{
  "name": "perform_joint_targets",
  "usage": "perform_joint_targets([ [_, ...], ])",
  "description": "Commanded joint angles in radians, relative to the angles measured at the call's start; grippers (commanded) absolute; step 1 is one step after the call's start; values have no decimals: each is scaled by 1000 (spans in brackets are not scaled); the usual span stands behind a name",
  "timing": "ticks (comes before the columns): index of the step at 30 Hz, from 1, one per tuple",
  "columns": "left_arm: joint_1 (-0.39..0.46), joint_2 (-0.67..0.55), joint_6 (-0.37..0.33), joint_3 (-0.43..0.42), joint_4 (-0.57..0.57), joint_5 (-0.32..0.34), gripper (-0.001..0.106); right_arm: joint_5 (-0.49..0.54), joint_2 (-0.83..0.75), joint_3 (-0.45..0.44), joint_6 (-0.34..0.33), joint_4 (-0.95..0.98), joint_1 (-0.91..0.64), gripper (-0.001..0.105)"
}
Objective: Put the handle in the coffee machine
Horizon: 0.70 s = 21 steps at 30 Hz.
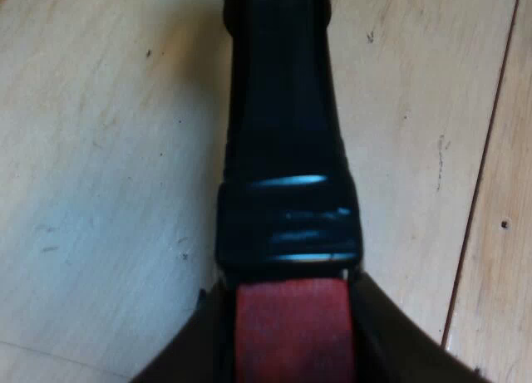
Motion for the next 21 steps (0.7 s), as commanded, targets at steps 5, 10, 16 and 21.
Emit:
perform_joint_targets([
  [5, -5, -5, 8, -13, -36, 21, 0, 24, 2, -7, 4, -28, 1, 105],
  [10, -5, -5, 8, -13, -36, 29, 0, 24, 39, -7, -5, -47, 1, 105],
  [16, -5, -5, 6, -13, -35, 28, 0, 24, 79, -1, -7, -89, 1, 105],
  [21, -1, -5, 6, -13, -31, 28, 0, 26, 80, 67, -11, -183, 36, 105],
])
